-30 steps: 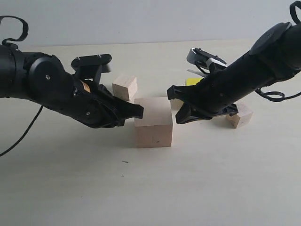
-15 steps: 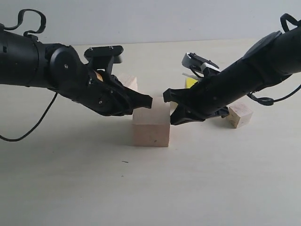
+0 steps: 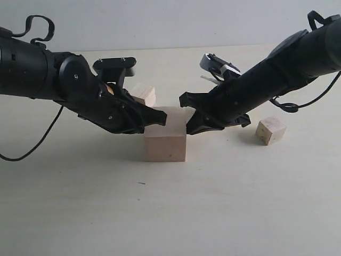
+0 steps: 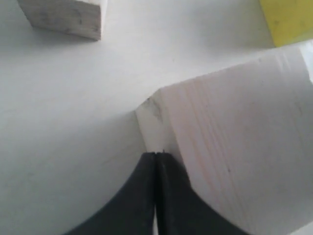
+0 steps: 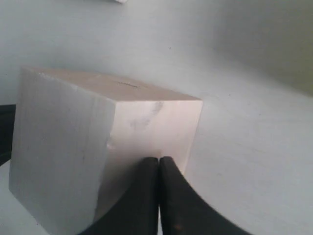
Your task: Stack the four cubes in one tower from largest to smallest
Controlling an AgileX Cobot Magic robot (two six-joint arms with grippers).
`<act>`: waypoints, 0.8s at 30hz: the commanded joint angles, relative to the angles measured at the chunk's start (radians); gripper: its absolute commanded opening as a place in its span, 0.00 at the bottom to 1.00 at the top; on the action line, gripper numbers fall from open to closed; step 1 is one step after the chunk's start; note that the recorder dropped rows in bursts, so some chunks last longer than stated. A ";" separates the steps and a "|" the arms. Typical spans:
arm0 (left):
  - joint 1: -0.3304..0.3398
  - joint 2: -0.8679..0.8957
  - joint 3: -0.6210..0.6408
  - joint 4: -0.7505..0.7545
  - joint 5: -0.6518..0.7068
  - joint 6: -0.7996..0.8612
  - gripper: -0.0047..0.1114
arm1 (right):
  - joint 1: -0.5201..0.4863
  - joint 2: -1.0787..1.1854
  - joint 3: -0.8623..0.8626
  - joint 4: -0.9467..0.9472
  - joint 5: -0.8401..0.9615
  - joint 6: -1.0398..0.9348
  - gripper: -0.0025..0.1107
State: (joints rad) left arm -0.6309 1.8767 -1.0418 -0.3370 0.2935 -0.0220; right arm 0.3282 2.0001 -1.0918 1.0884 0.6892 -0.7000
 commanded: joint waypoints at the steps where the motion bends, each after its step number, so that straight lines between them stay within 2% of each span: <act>1: 0.021 -0.001 -0.007 -0.006 -0.011 0.022 0.04 | 0.008 0.006 -0.011 0.040 0.024 -0.014 0.02; 24: 0.051 -0.001 -0.007 -0.015 -0.013 0.030 0.04 | 0.008 0.011 -0.044 0.056 0.021 -0.014 0.02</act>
State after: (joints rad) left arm -0.5831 1.8767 -1.0422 -0.3406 0.2878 0.0000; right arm 0.3325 2.0063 -1.1294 1.1352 0.7034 -0.7018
